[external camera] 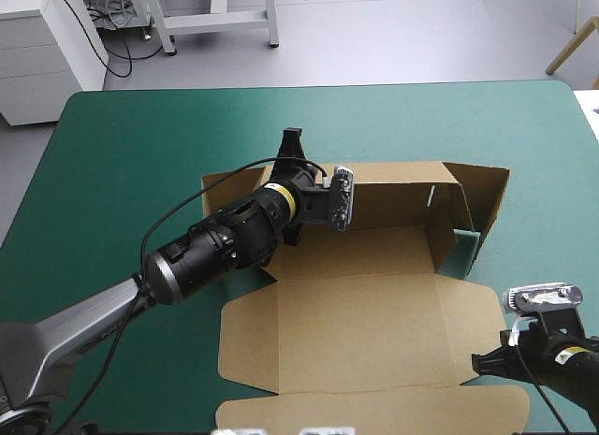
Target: Fold the box
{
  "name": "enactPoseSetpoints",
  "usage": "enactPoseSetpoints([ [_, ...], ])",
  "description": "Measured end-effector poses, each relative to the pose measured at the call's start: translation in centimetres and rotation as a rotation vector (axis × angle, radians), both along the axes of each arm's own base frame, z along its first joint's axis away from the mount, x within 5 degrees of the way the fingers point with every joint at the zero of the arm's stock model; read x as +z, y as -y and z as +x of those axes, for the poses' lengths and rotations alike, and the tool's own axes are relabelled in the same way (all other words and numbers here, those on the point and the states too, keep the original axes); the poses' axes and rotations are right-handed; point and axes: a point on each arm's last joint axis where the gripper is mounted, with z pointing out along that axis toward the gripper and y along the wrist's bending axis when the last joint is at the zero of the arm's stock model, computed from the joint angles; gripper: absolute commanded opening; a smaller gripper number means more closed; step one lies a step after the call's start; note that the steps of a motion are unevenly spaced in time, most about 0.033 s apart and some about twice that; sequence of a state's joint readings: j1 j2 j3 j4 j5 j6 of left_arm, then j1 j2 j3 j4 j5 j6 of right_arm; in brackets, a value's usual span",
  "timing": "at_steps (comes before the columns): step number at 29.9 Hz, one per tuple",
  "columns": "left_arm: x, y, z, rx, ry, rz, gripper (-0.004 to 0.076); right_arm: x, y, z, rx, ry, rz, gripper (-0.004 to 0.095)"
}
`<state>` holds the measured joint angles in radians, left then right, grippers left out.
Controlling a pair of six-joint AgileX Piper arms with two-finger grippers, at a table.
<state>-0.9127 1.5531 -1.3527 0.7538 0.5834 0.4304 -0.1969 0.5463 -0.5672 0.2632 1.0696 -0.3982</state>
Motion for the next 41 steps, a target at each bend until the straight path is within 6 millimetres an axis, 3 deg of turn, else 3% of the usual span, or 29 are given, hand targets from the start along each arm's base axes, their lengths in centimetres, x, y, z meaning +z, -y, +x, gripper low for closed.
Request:
enactPoseSetpoints([
  [8, -0.5, 0.0, 0.7, 0.026, 0.110, 0.007, -0.0010, 0.0, 0.0, 0.0, 0.000, 0.000, 0.000, -0.0019],
  [21, -5.6, 0.6, -1.0, -0.031, 0.267, 0.061, -0.0010, 0.1, 0.1, 0.2, 0.015, 0.026, -0.030, -0.0002],
  [24, -5.6, 0.5, -1.0, -0.022, 0.267, 0.041, -0.0010, 0.1, 0.2, 0.2, 0.018, 0.031, -0.036, 0.0088],
  [33, -5.7, 0.6, -1.1, -0.008, 0.261, 0.017, -0.0010, 0.1, 0.2, 0.3, -0.041, 0.030, 0.009, 0.0689],
  [35, -5.7, 0.6, -1.1, -0.005, 0.262, 0.016, -0.0010, 0.1, 0.2, 0.3, -0.056, 0.036, 0.019, 0.0735],
  [41, -5.7, 0.5, -1.1, 0.001, 0.258, 0.006, -0.0010, 0.2, 0.1, 0.4, -0.071, 0.048, 0.041, 0.0698],
])
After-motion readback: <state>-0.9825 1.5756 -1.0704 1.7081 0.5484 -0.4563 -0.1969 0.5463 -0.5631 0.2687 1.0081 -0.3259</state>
